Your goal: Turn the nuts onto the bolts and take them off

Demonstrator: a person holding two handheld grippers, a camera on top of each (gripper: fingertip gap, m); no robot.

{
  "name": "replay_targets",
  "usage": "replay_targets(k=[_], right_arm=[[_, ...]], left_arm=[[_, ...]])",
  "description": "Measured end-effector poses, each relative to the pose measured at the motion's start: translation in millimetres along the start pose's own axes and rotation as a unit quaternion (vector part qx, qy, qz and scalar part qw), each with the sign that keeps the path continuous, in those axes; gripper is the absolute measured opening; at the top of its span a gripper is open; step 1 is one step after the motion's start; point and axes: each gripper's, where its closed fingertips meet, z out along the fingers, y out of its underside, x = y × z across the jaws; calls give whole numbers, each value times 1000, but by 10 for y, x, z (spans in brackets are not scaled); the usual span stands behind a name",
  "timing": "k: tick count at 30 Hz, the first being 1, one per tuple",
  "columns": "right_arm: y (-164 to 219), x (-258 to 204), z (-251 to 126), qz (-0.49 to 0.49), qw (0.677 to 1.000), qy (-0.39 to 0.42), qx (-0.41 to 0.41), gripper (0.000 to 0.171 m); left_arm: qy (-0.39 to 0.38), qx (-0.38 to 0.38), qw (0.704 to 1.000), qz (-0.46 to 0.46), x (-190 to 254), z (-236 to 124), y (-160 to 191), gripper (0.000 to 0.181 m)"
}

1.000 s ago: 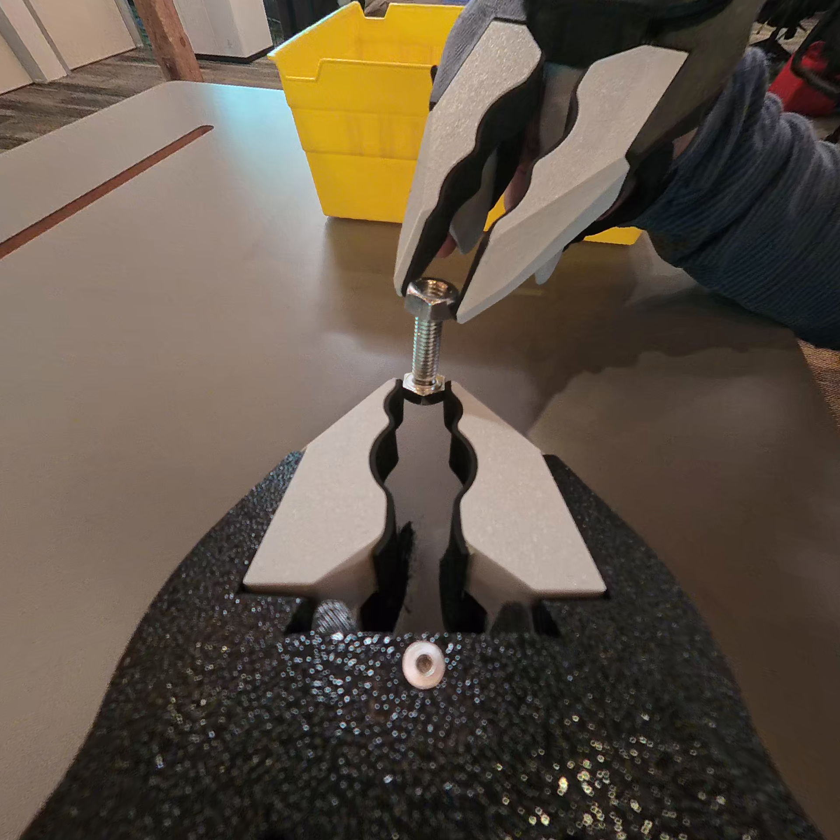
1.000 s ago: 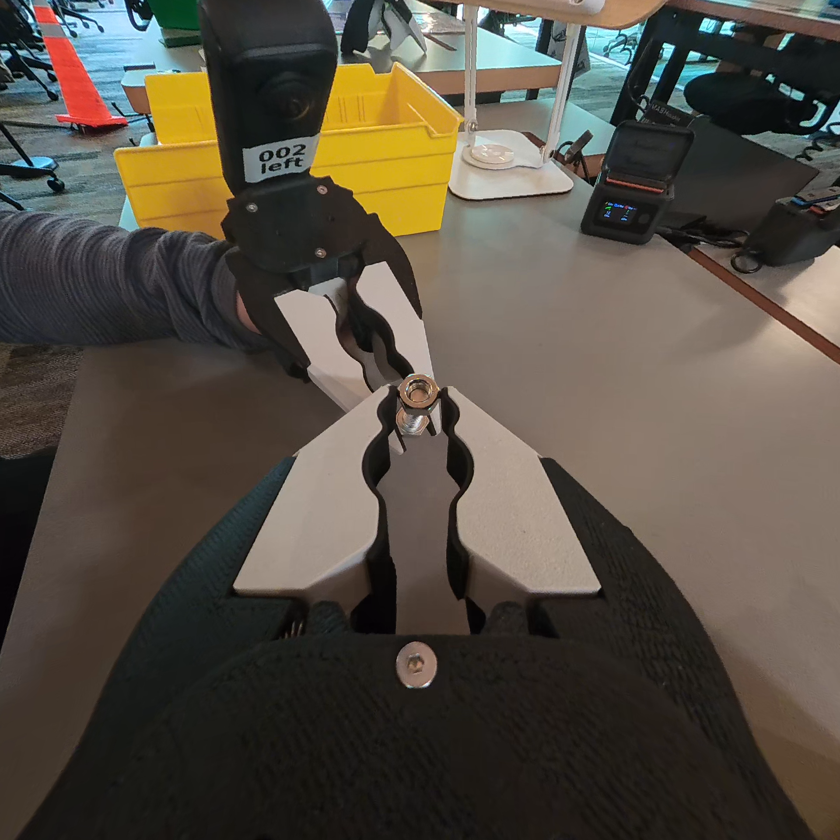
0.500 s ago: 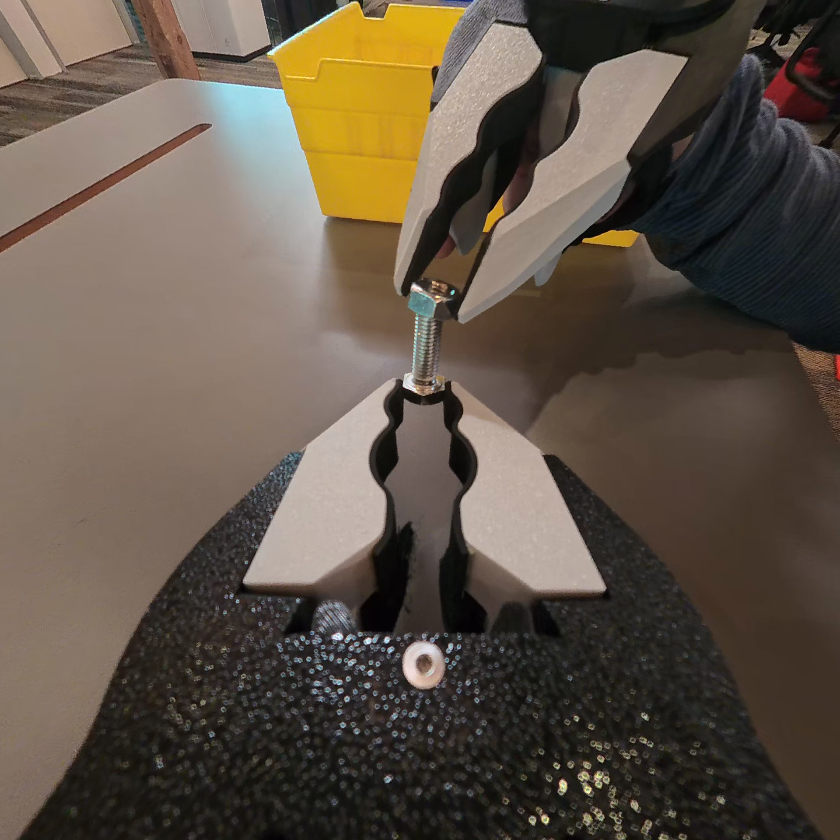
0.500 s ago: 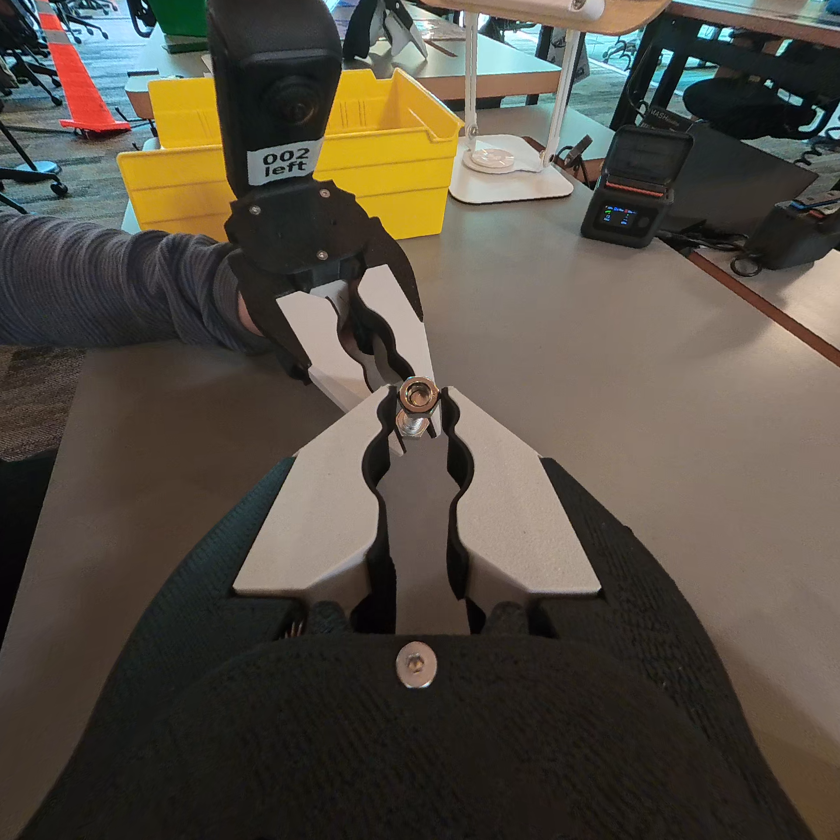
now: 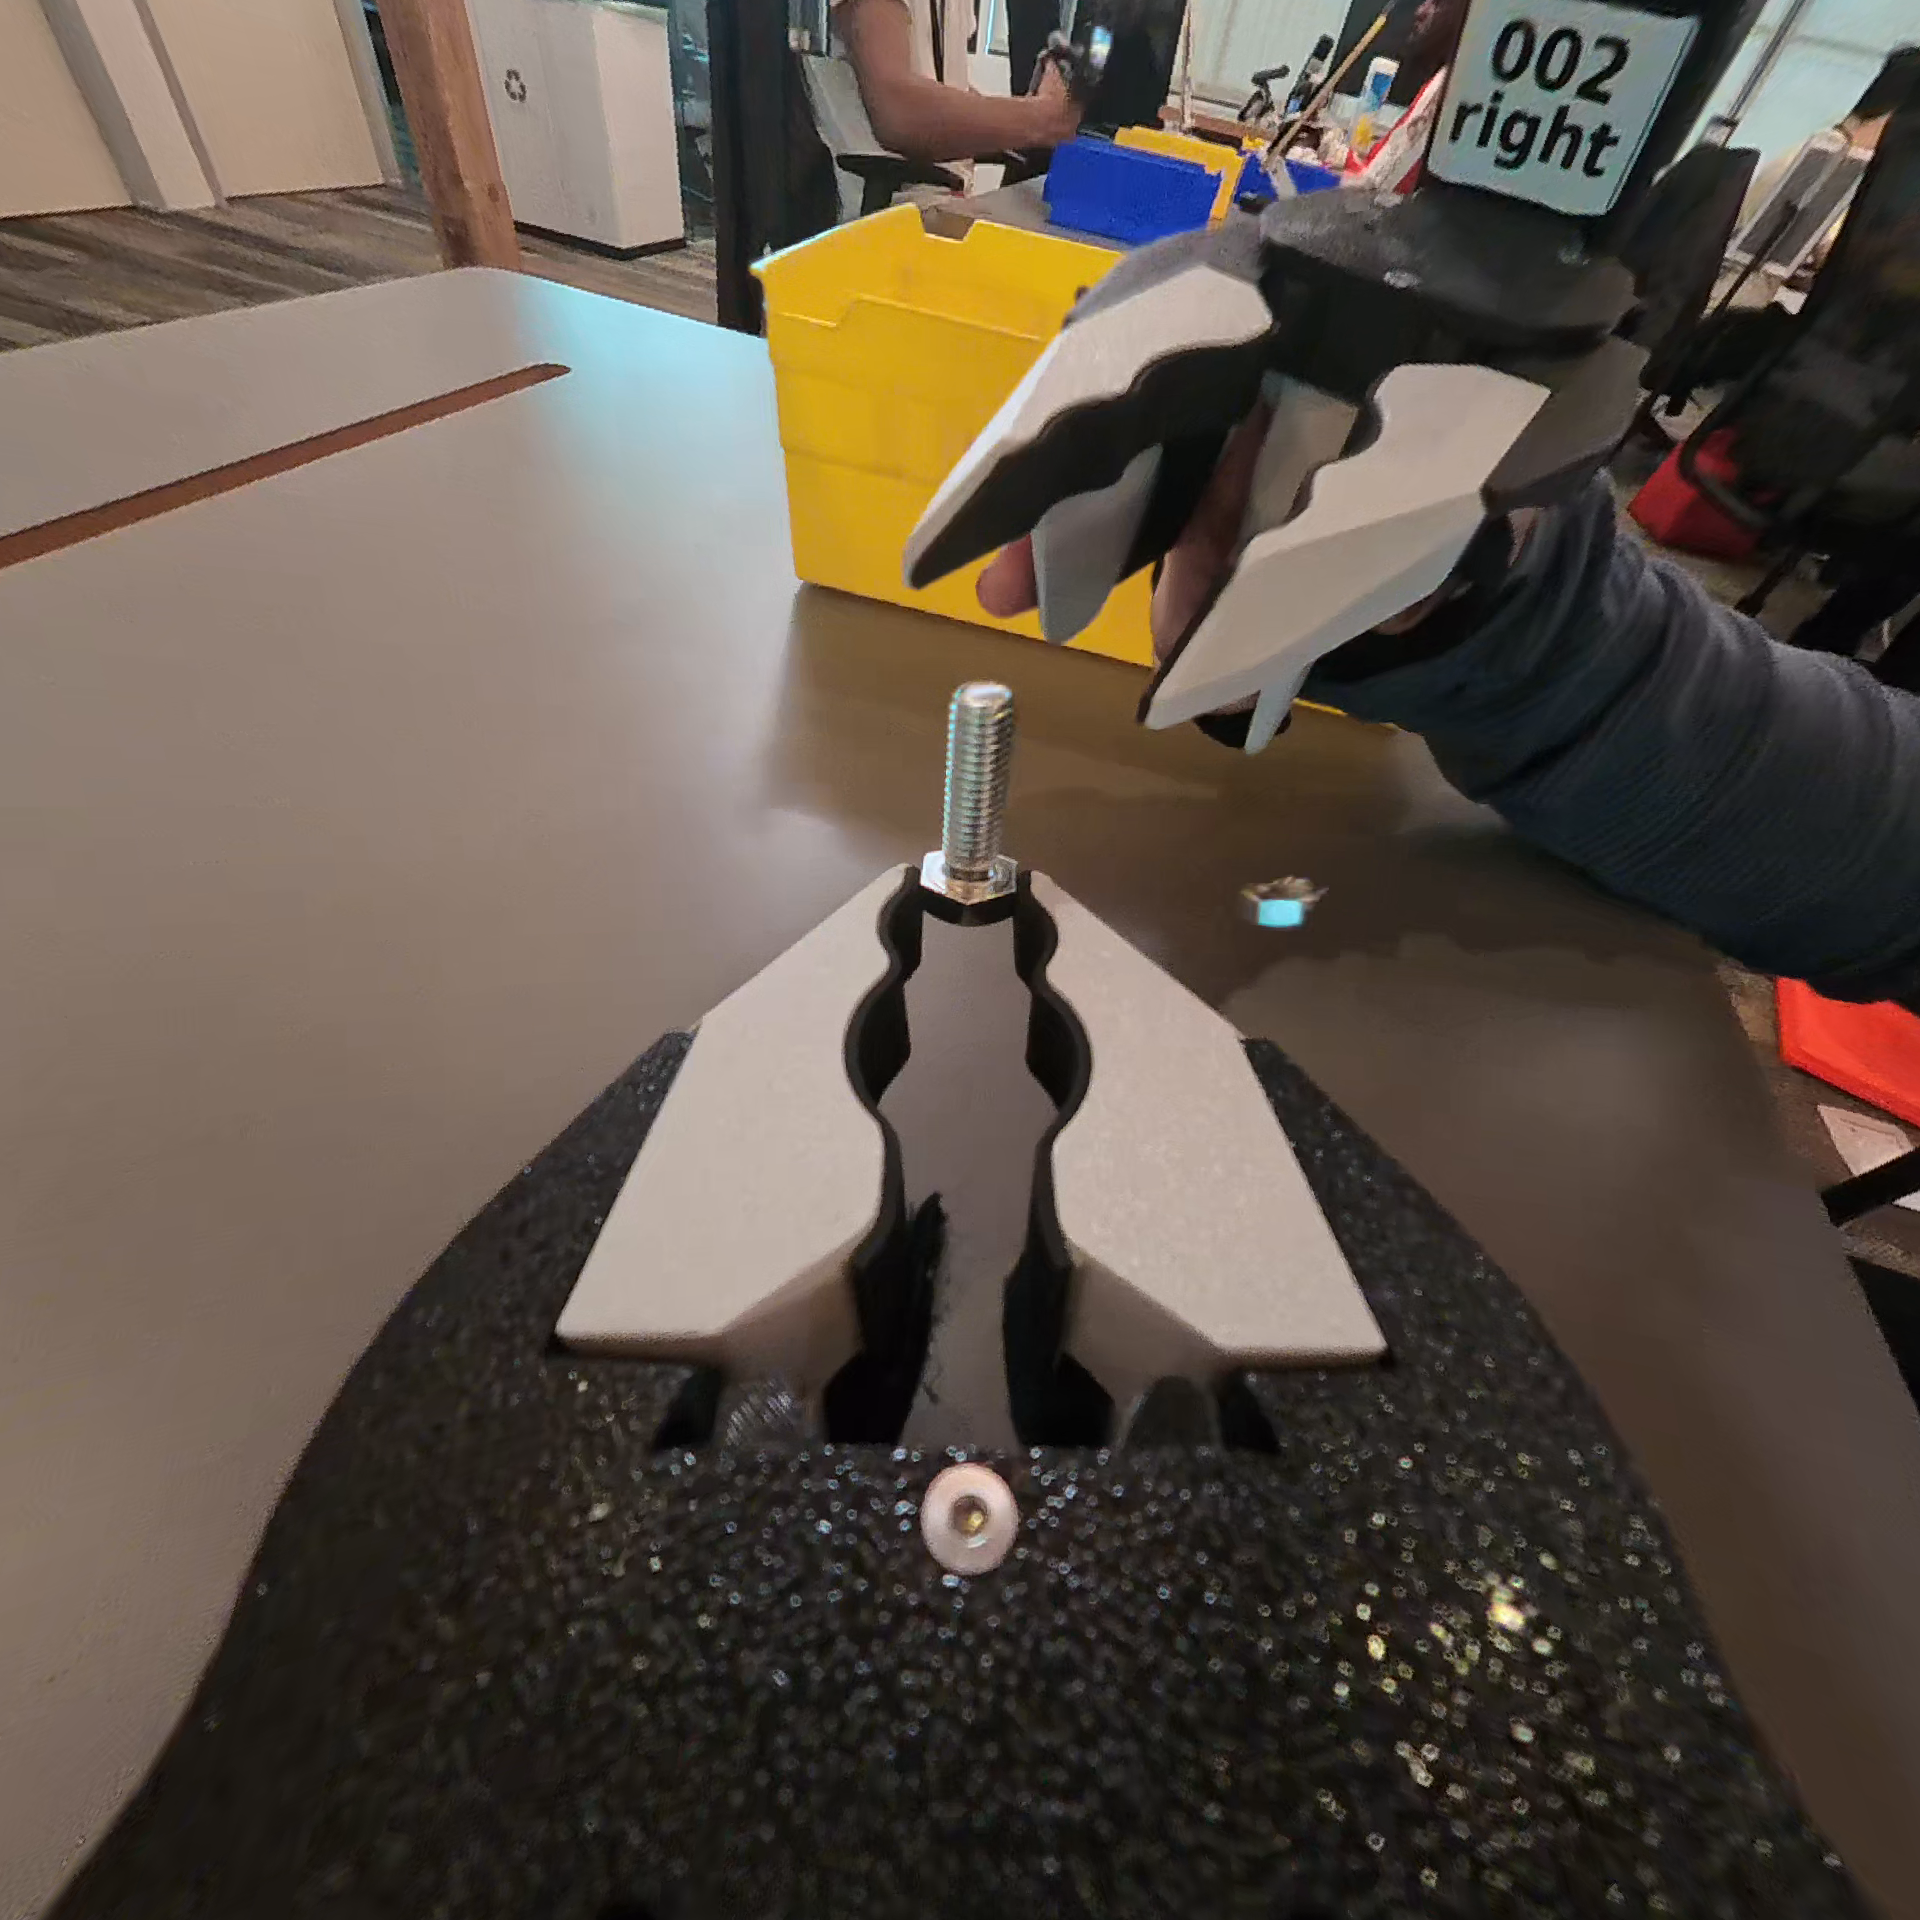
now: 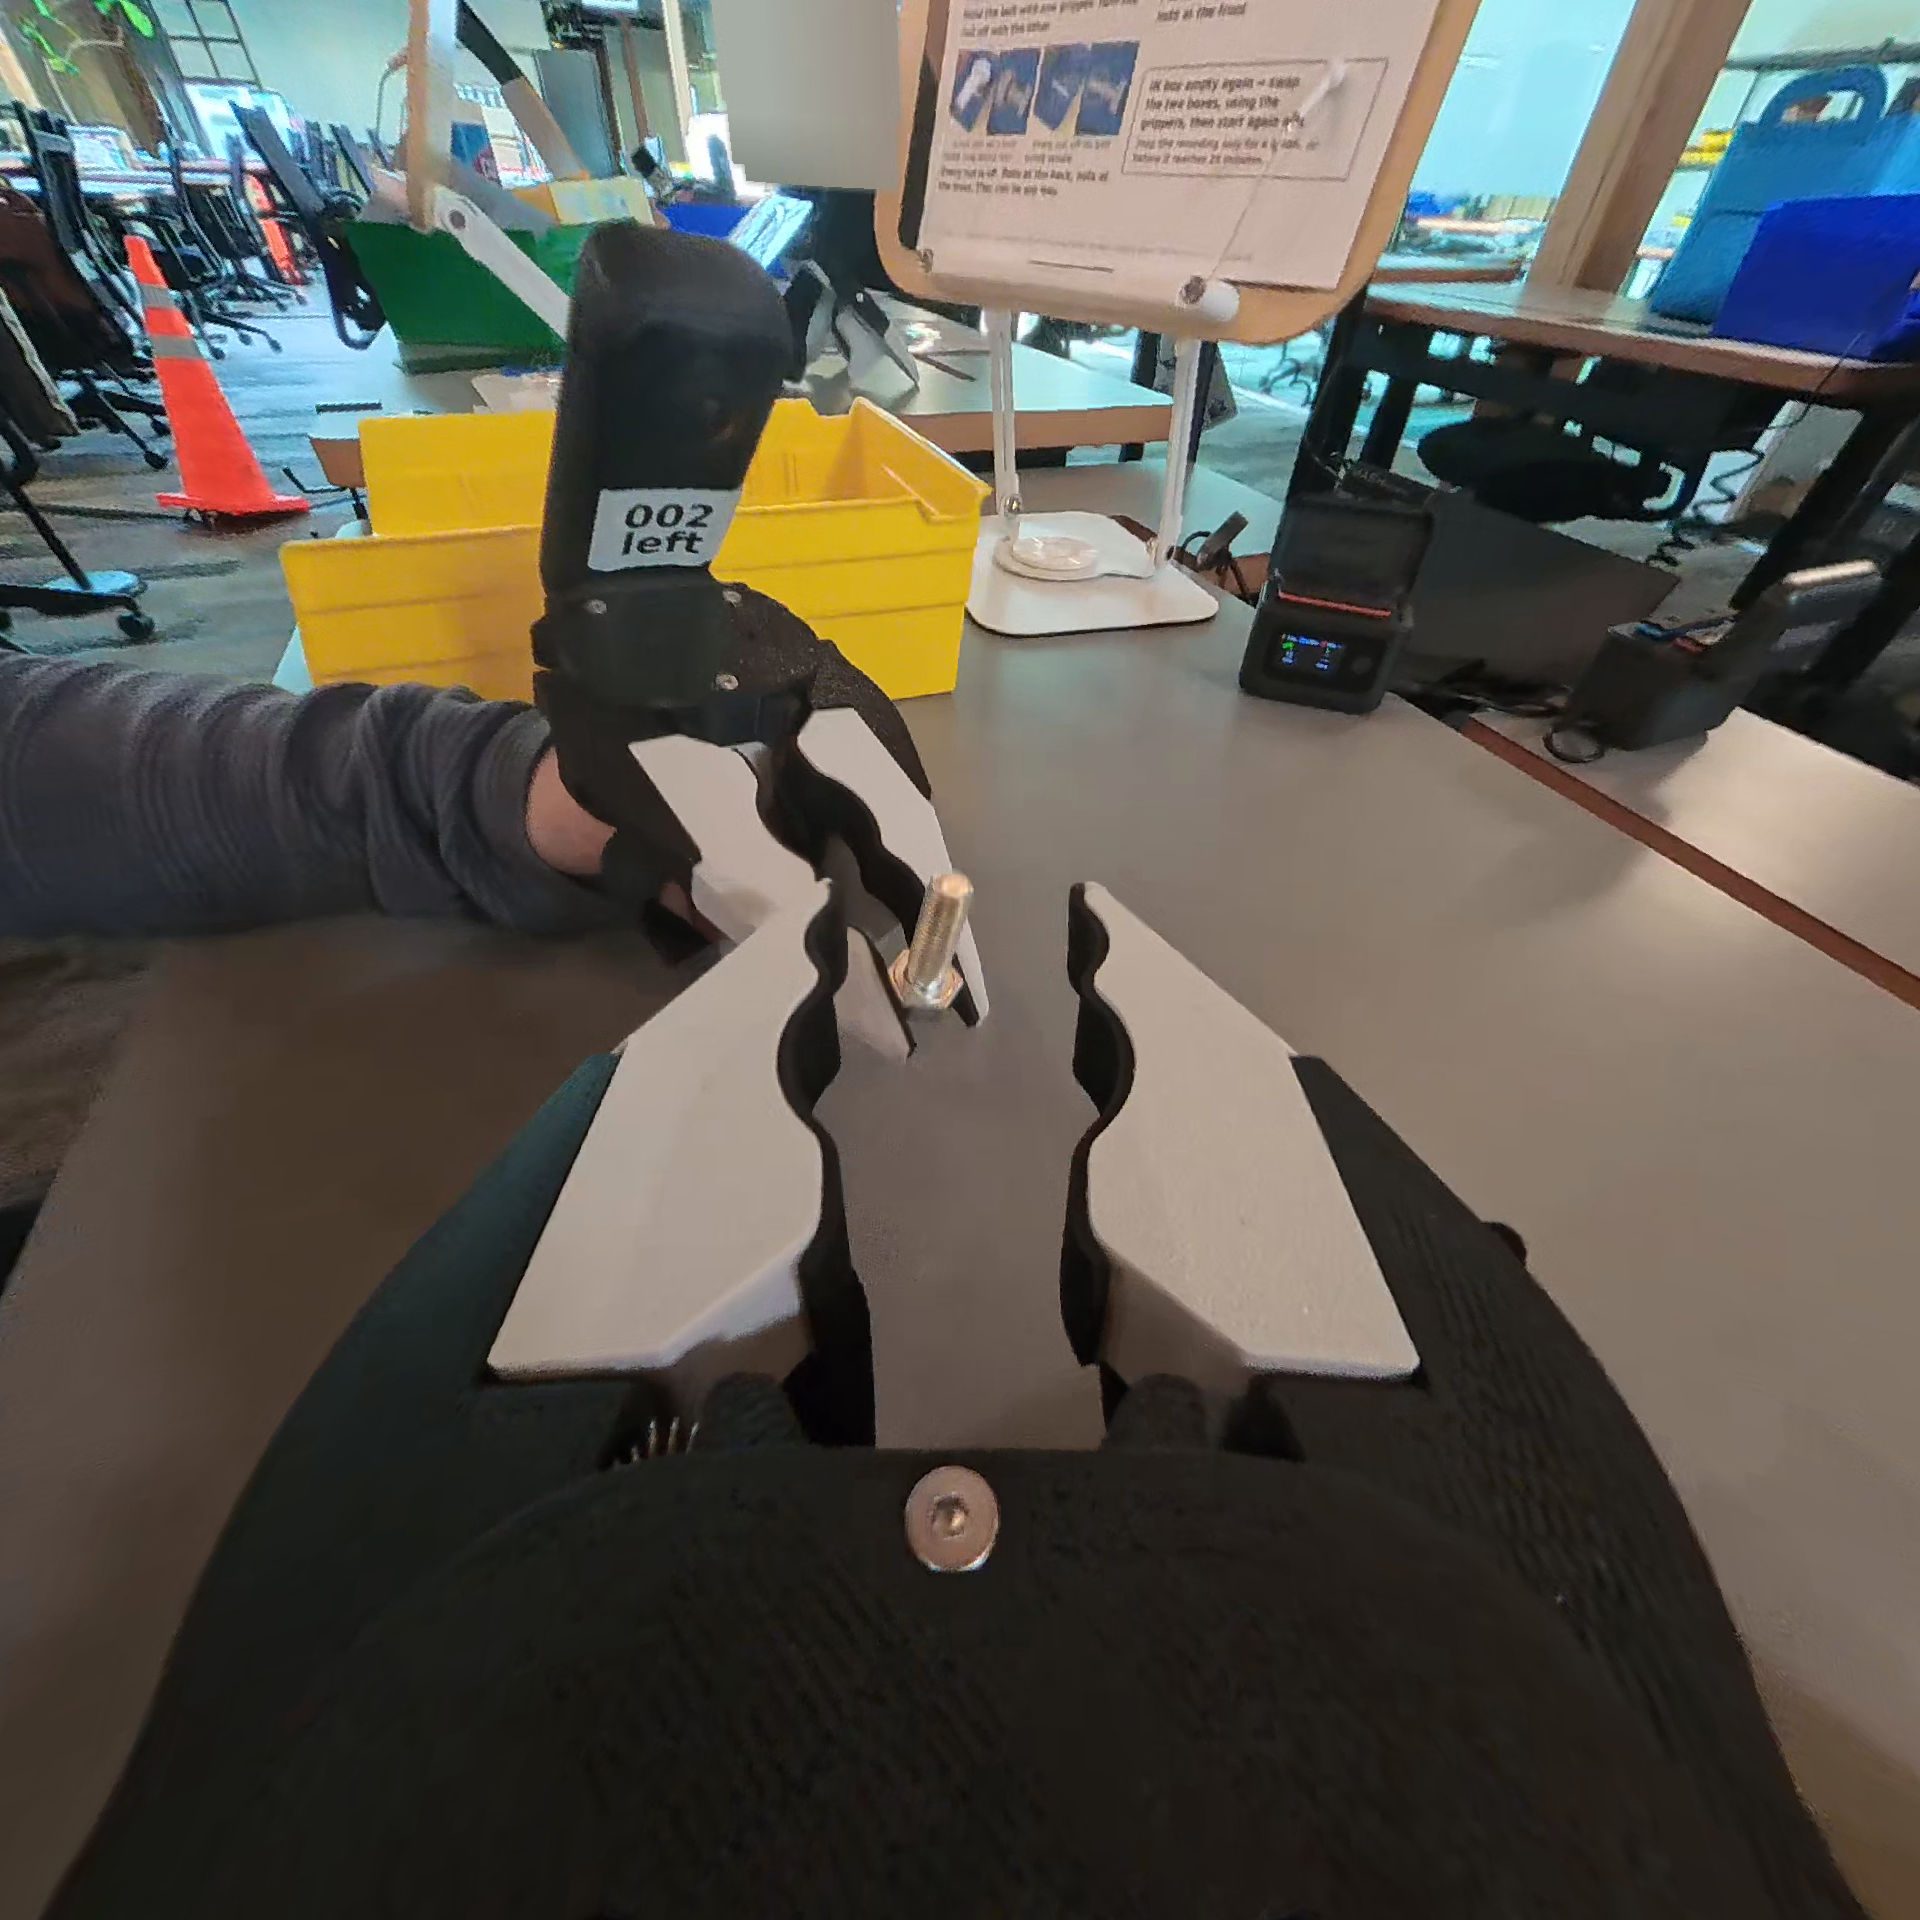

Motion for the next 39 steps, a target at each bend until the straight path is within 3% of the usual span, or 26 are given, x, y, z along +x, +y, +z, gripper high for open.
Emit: replay_targets(k=[4, 7, 10, 13, 31, 39], right_arm=[[70, 110, 60, 32, 999, 15, 12, 40], [62, 377, 105, 31, 991, 116, 64, 37], [1, 562, 3, -60, 961, 245, 113, 27], [-53, 581, -63, -161, 930, 308, 118, 21], [-111, 547, -209, -162, 919, 331, 139, 18], [-112, 417, -152, -175, 925, 307, 138, 16]], left_arm=[[-20, 2, 1000, -1, -57, -9, -3, 16], [-61, 15, 998, -1, -173, -43, -37, 16], [-97, 46, 994, 4, -277, -118, -119, 16], [-132, 78, 988, 12, -367, -202, -202, 15], [-174, 165, 968, 71, -352, -445, -409, 15], [-163, 131, 968, 139, -189, -332, -335, 15]])
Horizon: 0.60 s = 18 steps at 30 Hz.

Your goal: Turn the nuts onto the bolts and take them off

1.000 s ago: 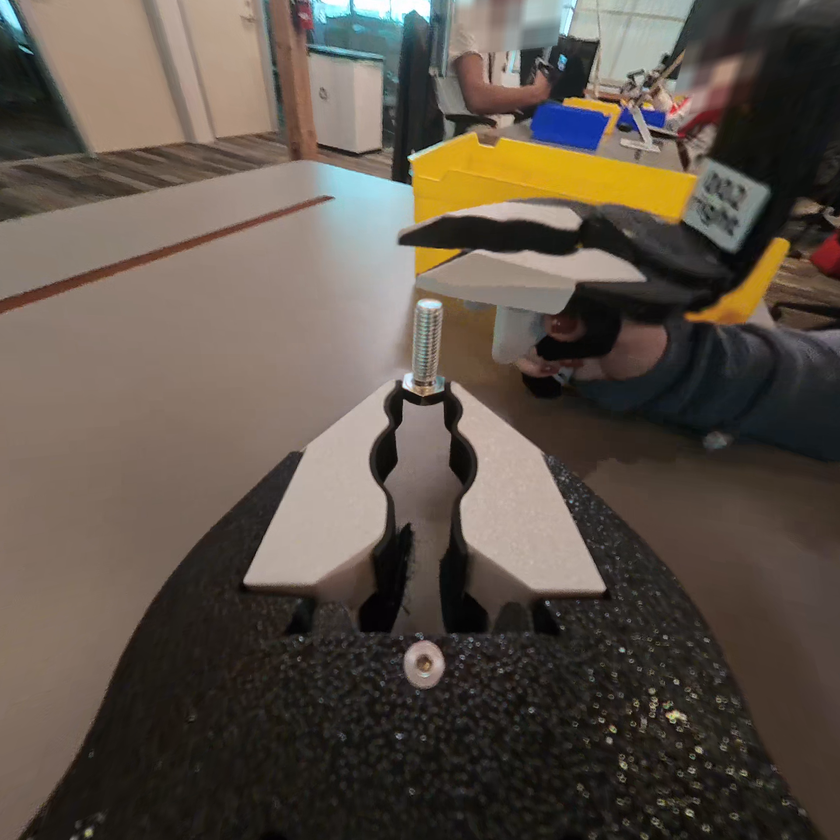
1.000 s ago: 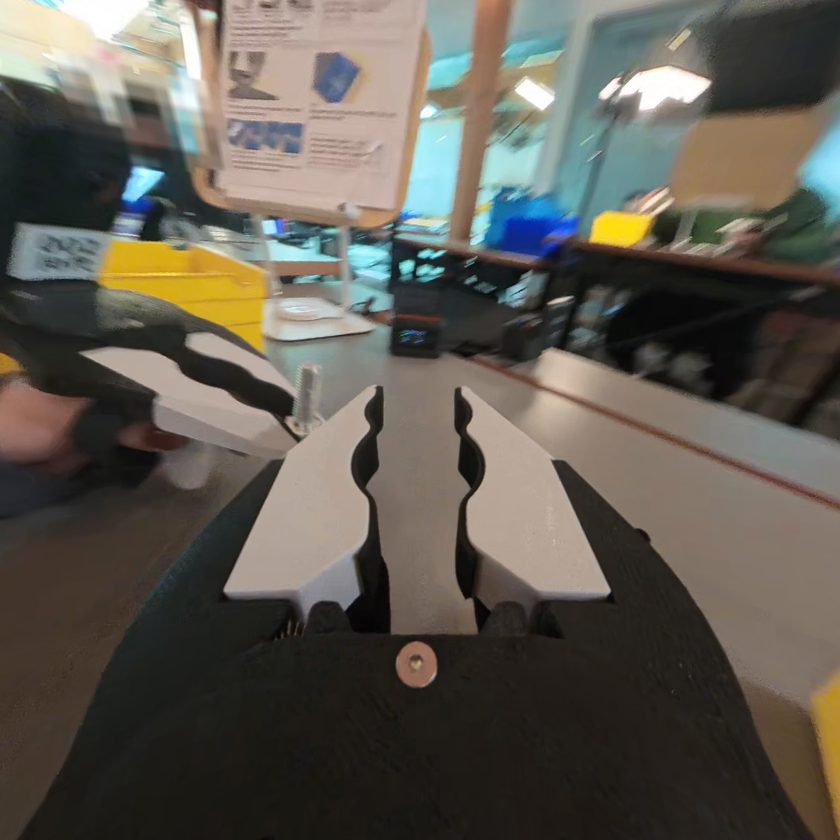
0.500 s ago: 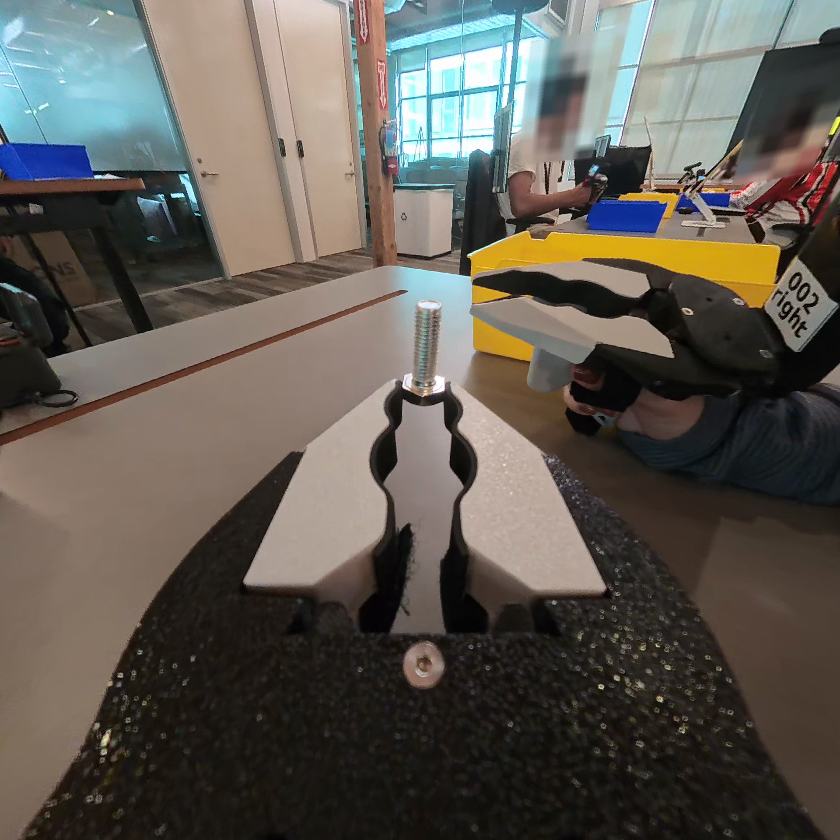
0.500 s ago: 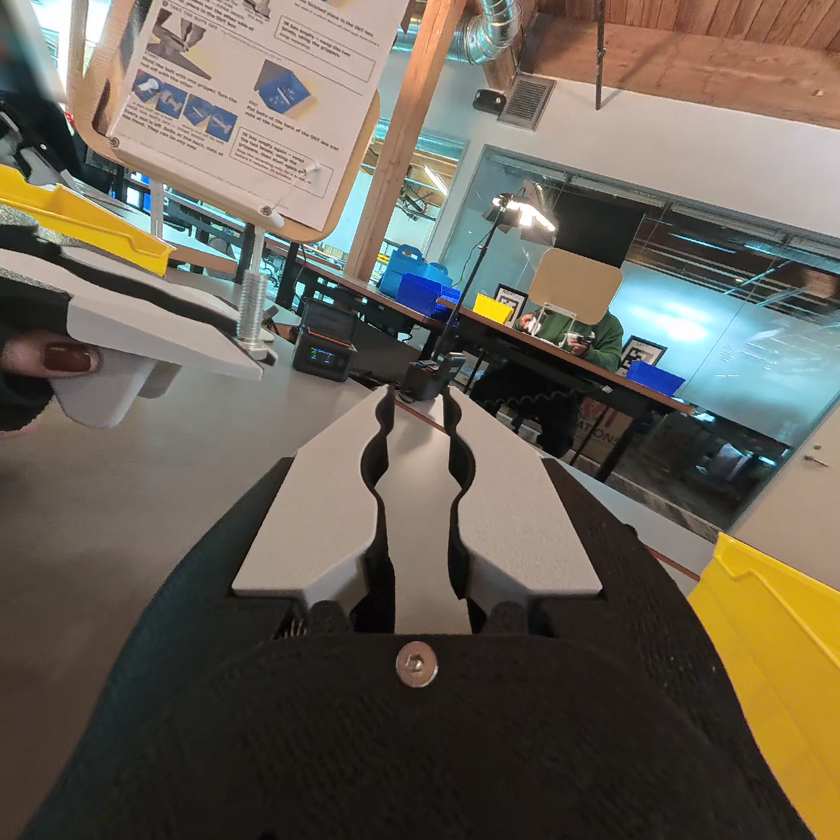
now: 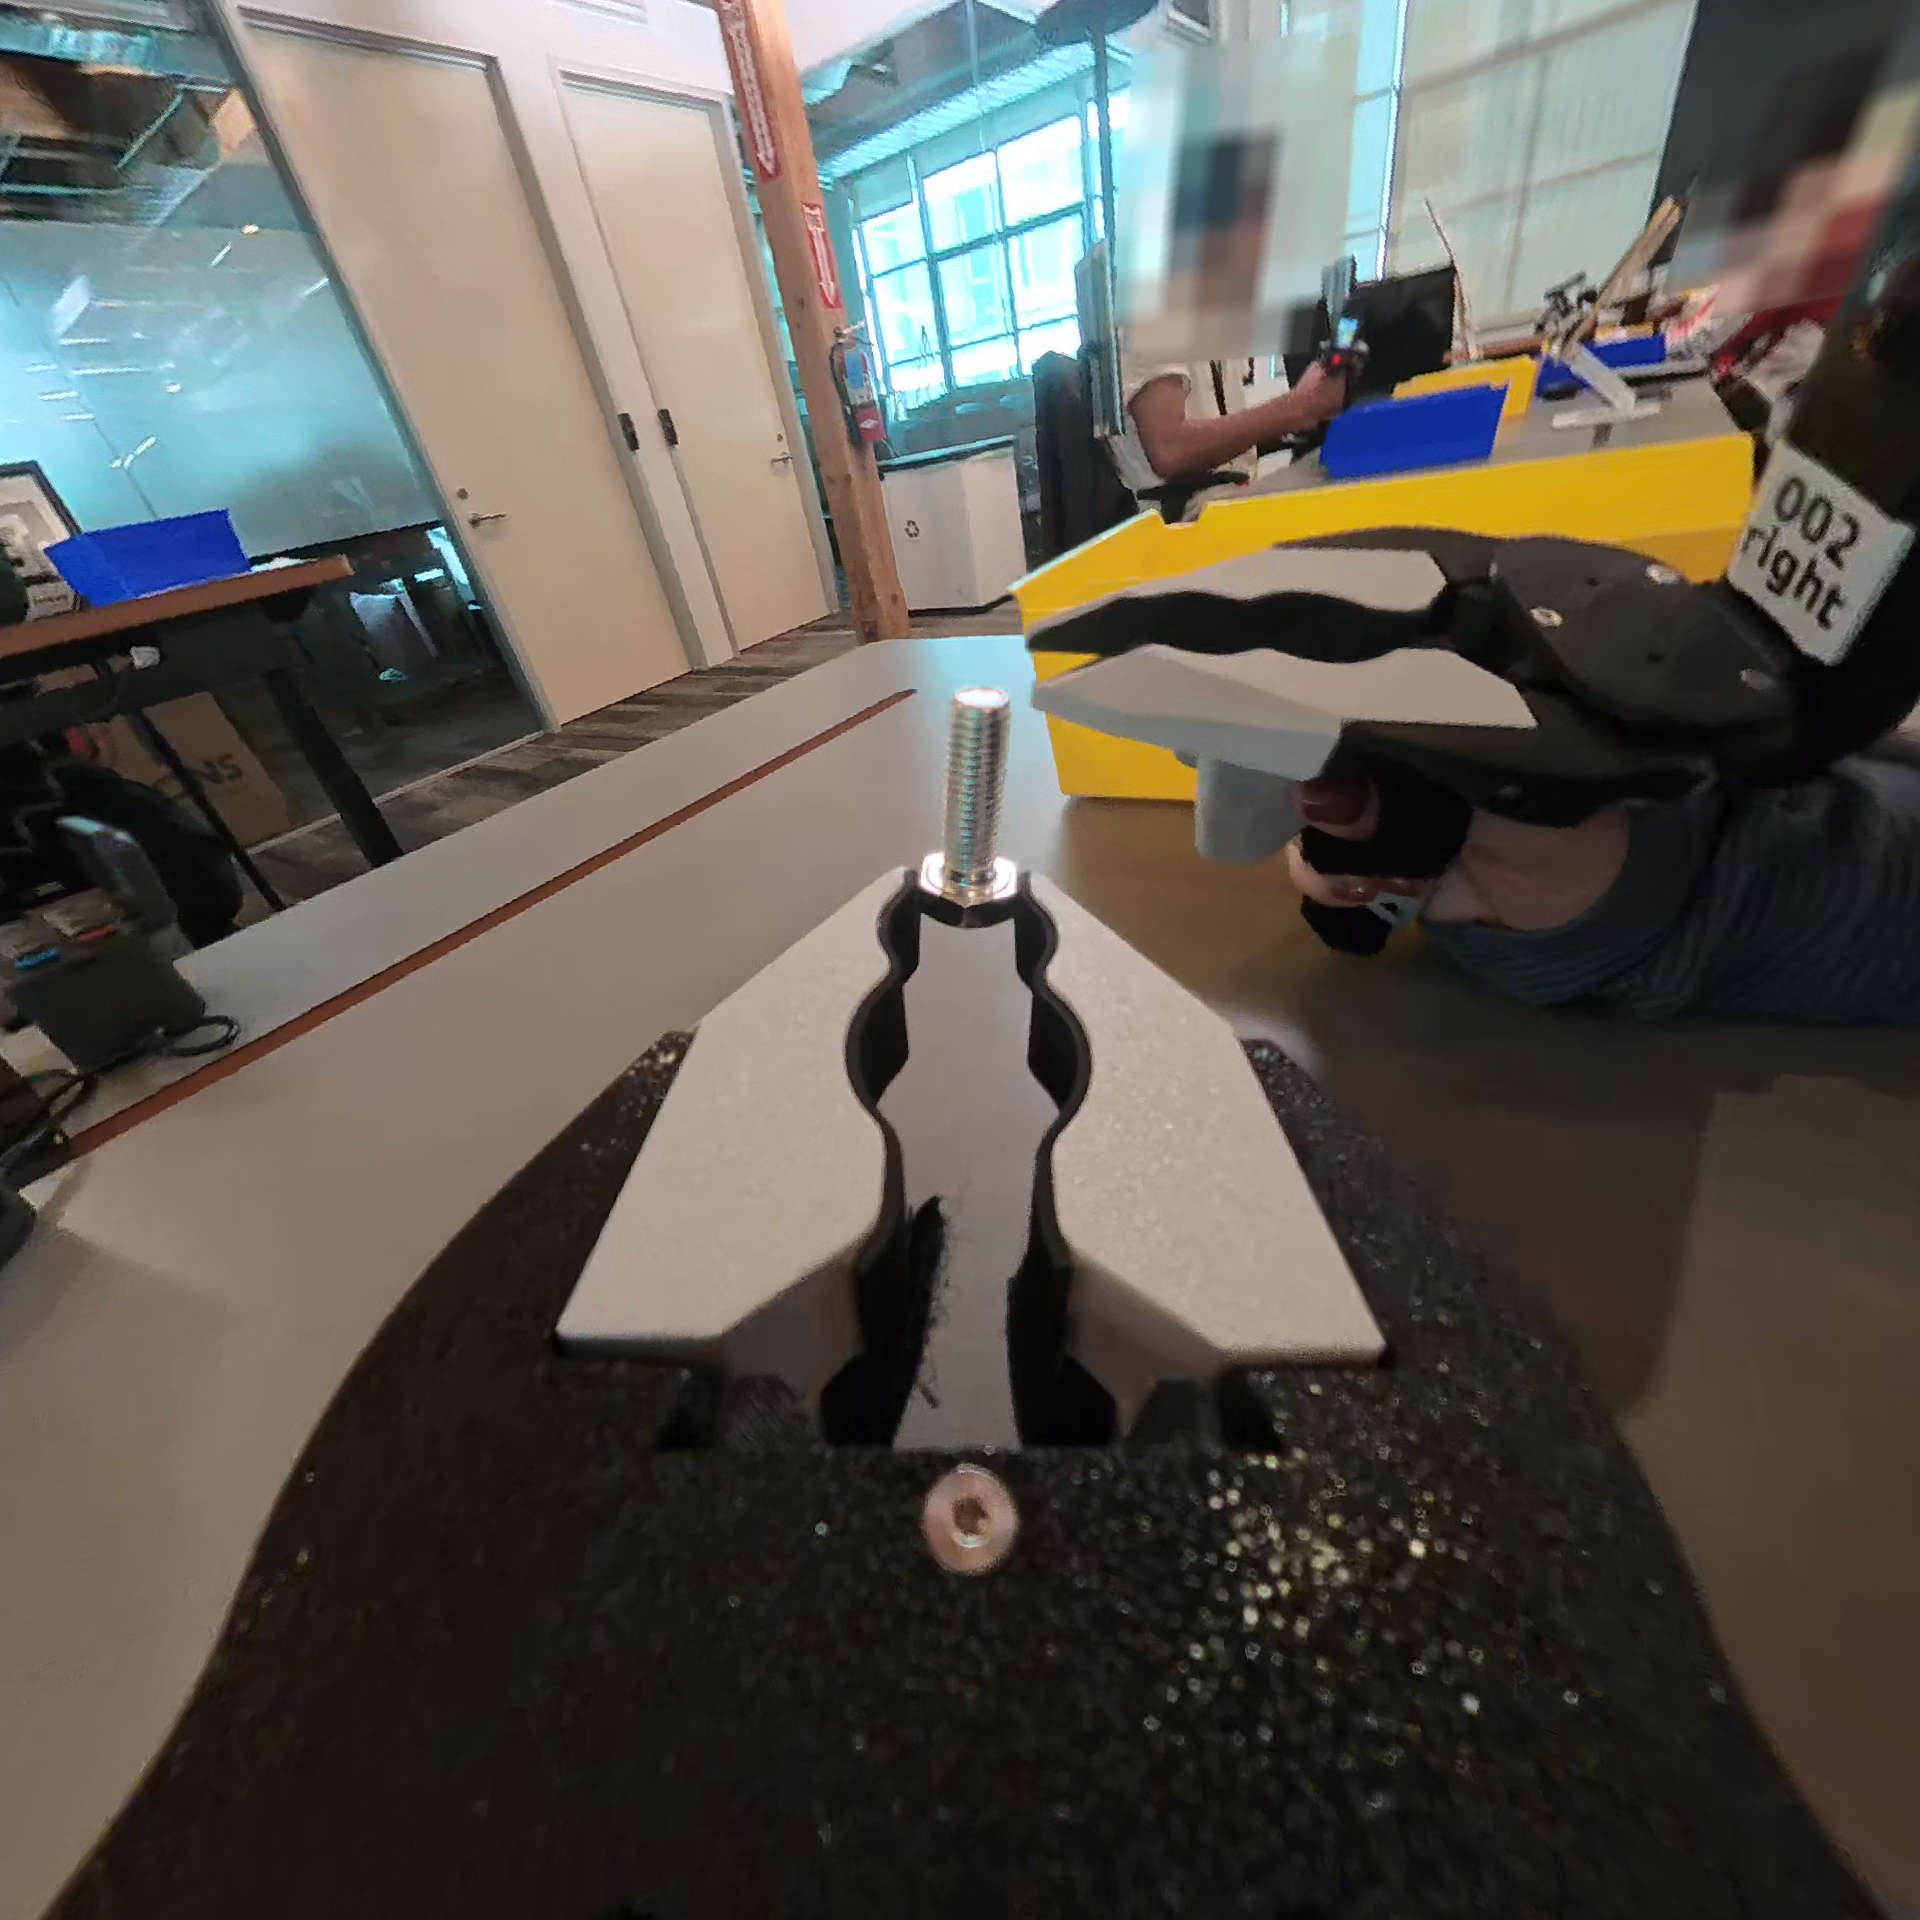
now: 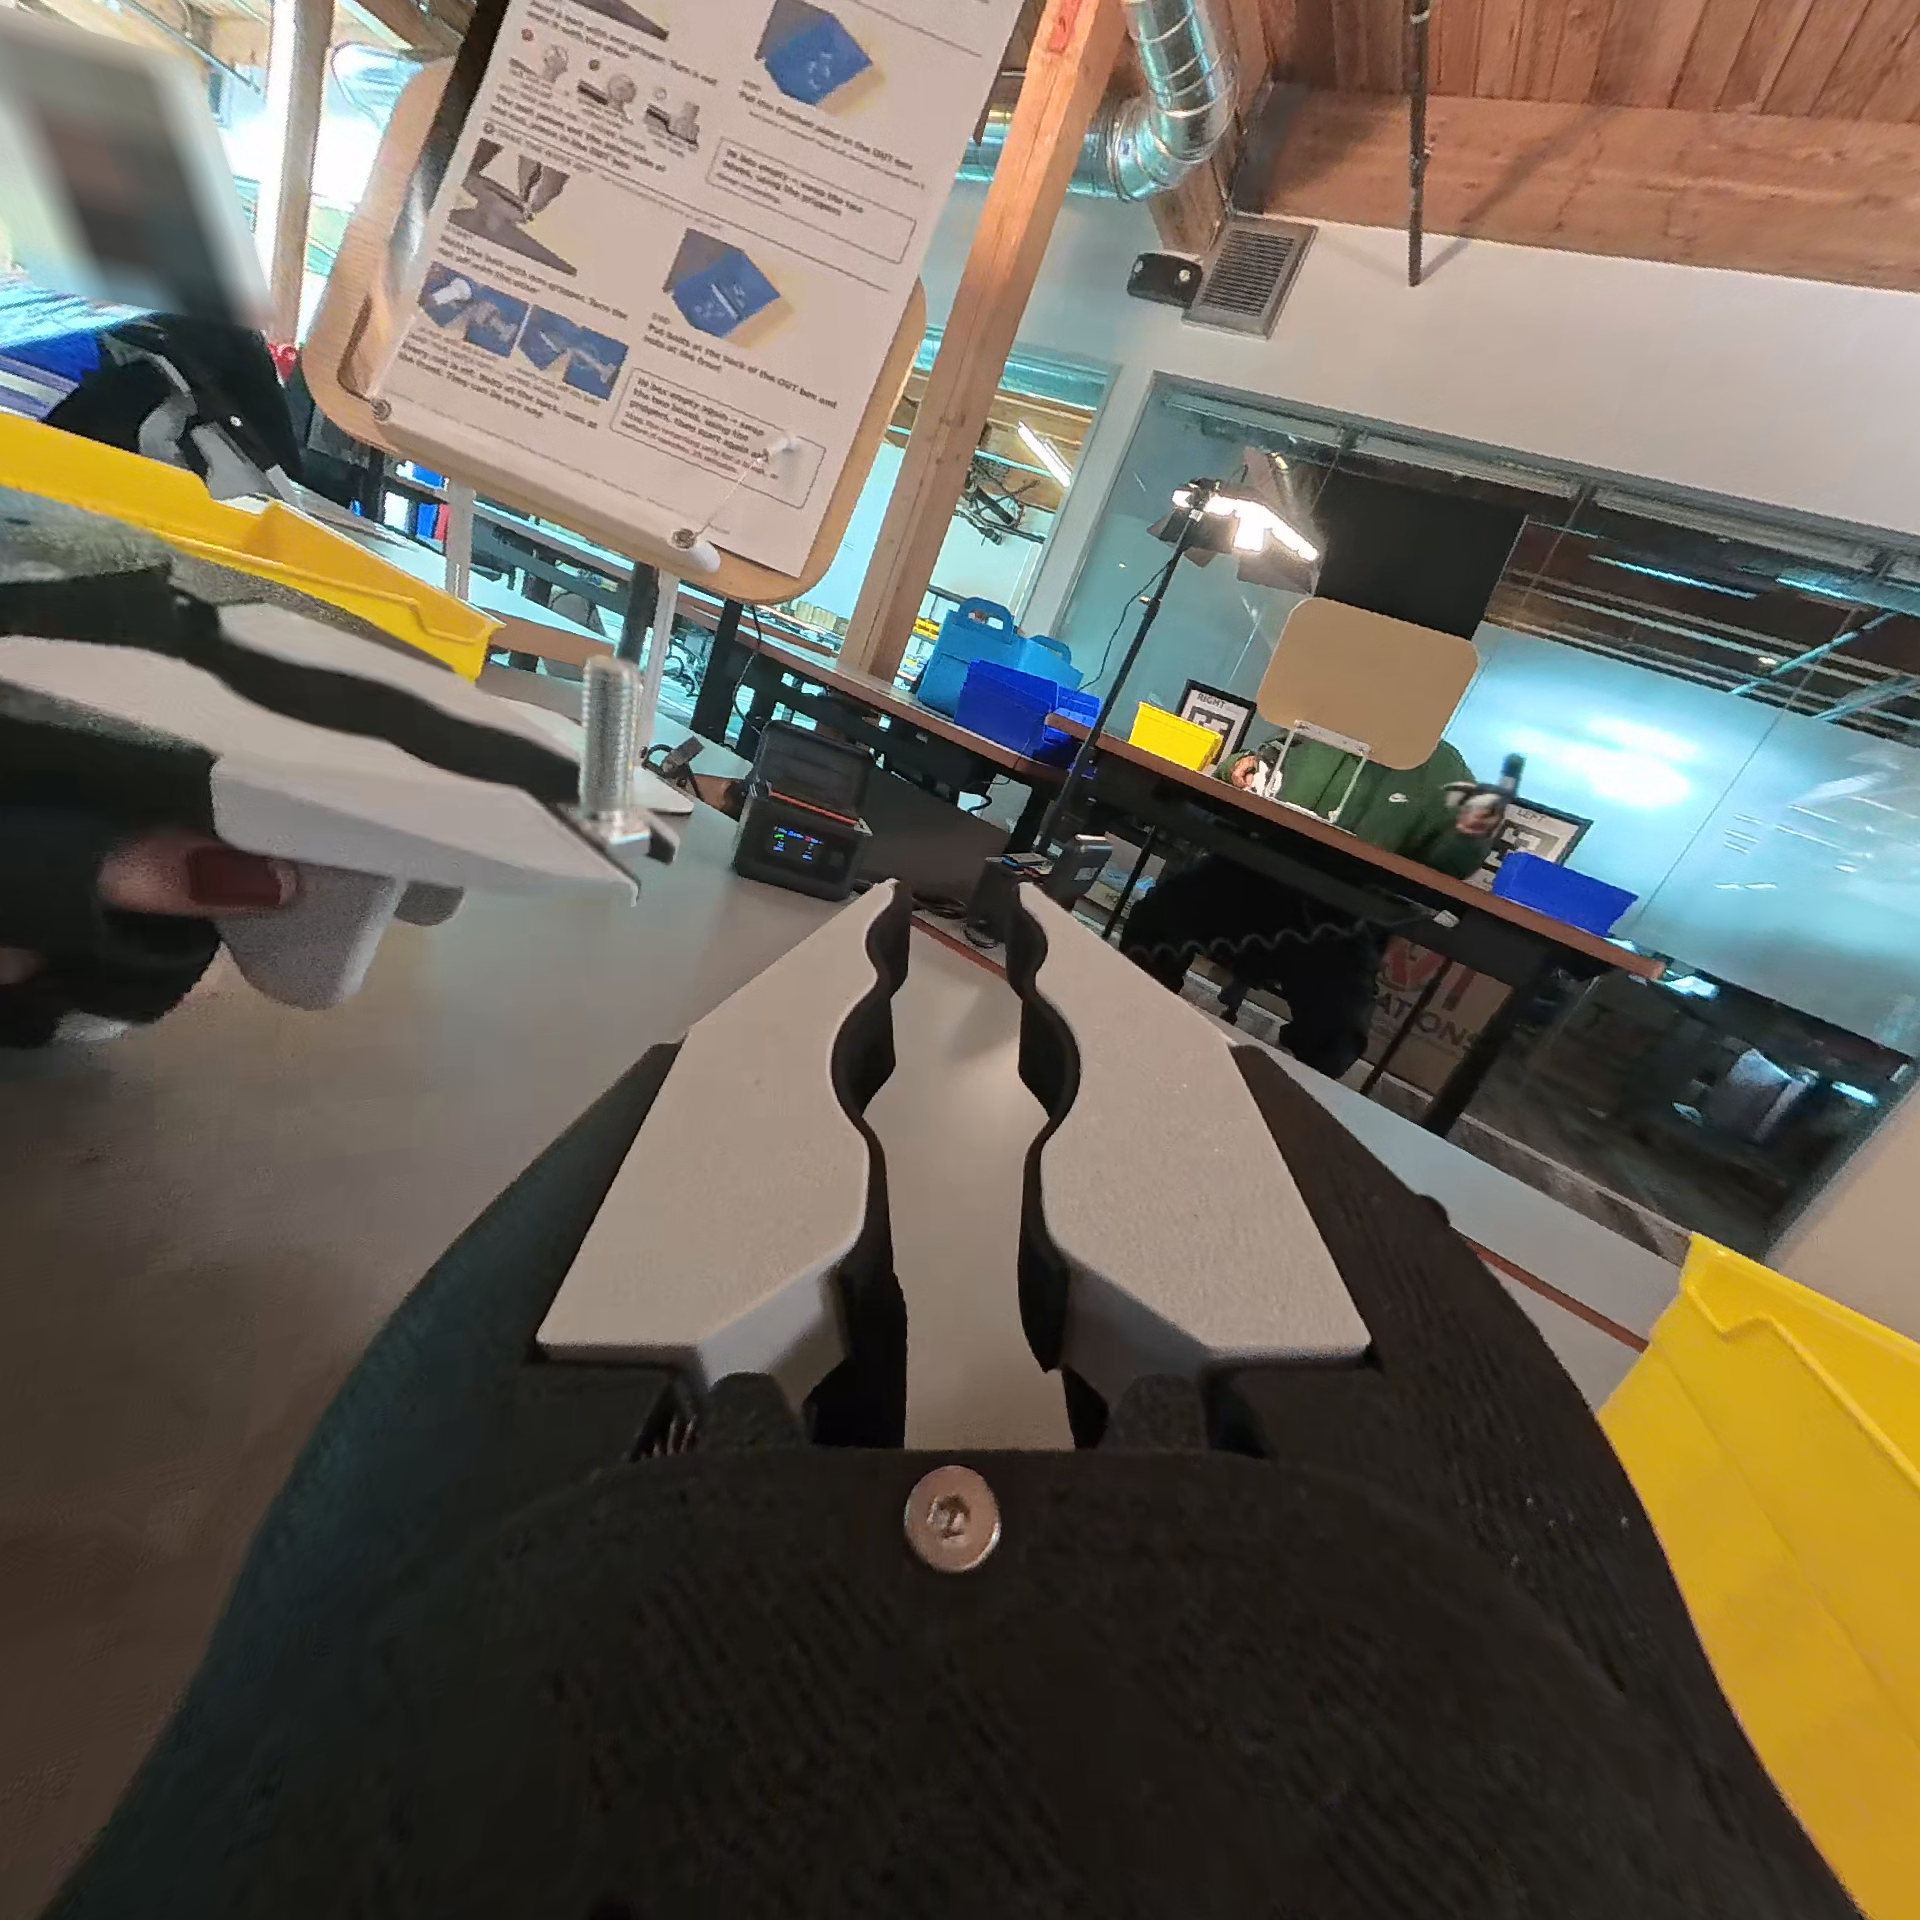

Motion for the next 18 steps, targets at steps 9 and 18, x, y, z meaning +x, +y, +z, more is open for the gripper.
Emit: replay_targets(k=[9, 18], right_arm=[[2, 6, -22, 0, 1000, 8, -5, 15], [29, 29, -13, -16, 1000, 5, -9, 17]], left_arm=[[13, -2, 1000, 13, 88, 11, -3, 15], [32, 12, 999, -9, 103, 4, -39, 16]])
